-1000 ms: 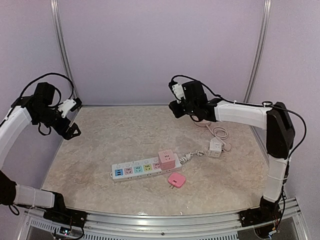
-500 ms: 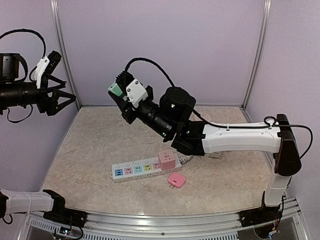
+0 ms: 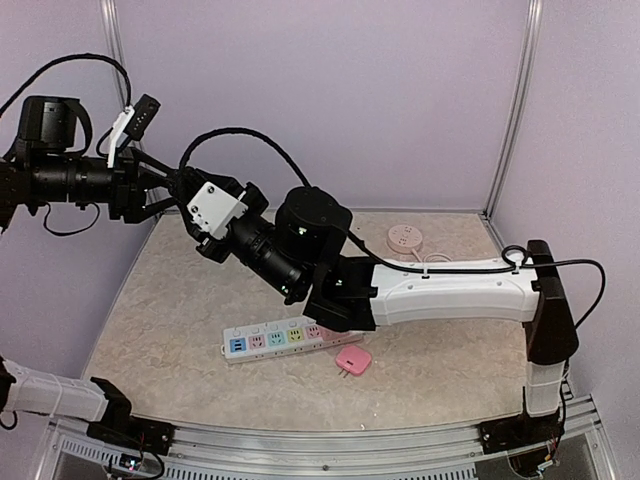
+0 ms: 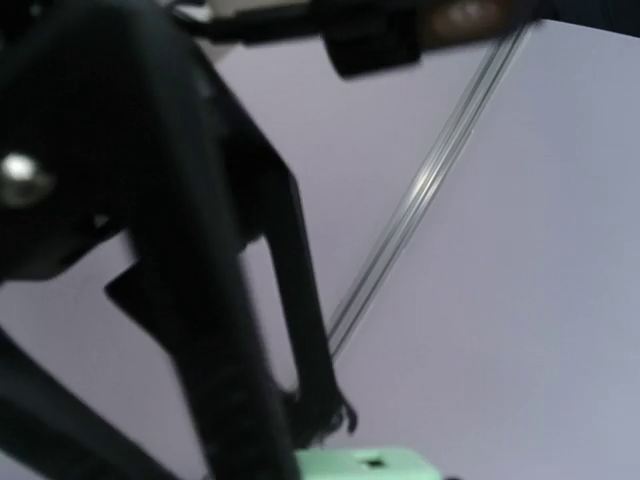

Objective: Insert the plug

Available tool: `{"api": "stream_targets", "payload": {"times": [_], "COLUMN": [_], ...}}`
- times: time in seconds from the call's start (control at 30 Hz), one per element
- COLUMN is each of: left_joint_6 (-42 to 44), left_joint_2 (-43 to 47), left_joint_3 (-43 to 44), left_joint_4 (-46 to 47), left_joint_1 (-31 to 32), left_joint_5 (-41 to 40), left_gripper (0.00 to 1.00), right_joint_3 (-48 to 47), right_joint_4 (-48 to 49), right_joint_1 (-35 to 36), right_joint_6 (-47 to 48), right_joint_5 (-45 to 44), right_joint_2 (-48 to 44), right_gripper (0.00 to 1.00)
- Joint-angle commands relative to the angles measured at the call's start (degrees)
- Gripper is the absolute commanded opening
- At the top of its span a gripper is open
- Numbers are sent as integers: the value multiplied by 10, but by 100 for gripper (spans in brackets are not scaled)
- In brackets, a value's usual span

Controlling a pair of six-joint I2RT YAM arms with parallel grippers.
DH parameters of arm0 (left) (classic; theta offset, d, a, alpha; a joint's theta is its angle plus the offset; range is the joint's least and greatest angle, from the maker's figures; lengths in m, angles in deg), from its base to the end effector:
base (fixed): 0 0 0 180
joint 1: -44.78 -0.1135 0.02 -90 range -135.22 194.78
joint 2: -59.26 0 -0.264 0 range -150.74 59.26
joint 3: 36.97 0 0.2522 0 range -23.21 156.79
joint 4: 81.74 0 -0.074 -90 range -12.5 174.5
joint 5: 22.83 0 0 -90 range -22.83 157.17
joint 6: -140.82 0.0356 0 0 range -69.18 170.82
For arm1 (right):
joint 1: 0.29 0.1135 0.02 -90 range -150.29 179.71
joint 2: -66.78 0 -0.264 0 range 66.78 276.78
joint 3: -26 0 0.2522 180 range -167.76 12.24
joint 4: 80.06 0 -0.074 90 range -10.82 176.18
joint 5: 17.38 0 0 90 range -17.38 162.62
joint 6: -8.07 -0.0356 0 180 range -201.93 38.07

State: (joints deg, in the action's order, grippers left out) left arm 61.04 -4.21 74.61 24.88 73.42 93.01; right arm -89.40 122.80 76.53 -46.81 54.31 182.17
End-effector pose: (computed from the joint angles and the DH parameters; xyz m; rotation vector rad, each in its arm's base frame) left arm 0.1386 -0.0934 0.4922 0.9415 1.7932 -0.6572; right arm 0.1214 0.4694 0.3939 -0.8111 0.8909 0.4517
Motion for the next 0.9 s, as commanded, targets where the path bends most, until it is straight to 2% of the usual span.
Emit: {"api": "stream_targets", "payload": {"times": [0.0,0.37,0.5,0.53,0.57,0.6,0.63,0.67,0.77,0.87], "left_joint_6": [-16,-7,0,0,2,6,16,32,84,120], "left_joint_2": [-2,-6,-8,-9,-9,-10,-10,-9,-4,1], "left_joint_3": [-17,-34,-29,-25,-22,-17,-14,-13,-23,-36], "left_joint_4": [1,-9,-15,-16,-16,-19,-21,-22,-23,-31], "left_joint_1": [8,10,10,10,10,10,10,14,24,34], "left_joint_5": [36,54,48,38,21,-3,-34,-72,-176,-217], "left_gripper": [66,0,0,0,0,0,0,0,0,0], "right_joint_3": [-30,-30,-32,-36,-44,-62,-85,-112,-150,-143], "right_joint_4": [-8,-14,-26,-38,-68,-120,-182,-252,-416,-558], "right_joint_1": [6,8,8,9,9,8,9,9,6,-16], "right_joint_6": [19,25,27,27,26,21,7,-11,-66,-136], "right_joint_5": [-9,-13,-33,-41,-50,-57,-65,-72,-43,84], "right_joint_2": [13,9,6,5,4,4,5,5,-15,-68], "right_gripper": [0,0,0,11,35,64,82,92,99,100]}}
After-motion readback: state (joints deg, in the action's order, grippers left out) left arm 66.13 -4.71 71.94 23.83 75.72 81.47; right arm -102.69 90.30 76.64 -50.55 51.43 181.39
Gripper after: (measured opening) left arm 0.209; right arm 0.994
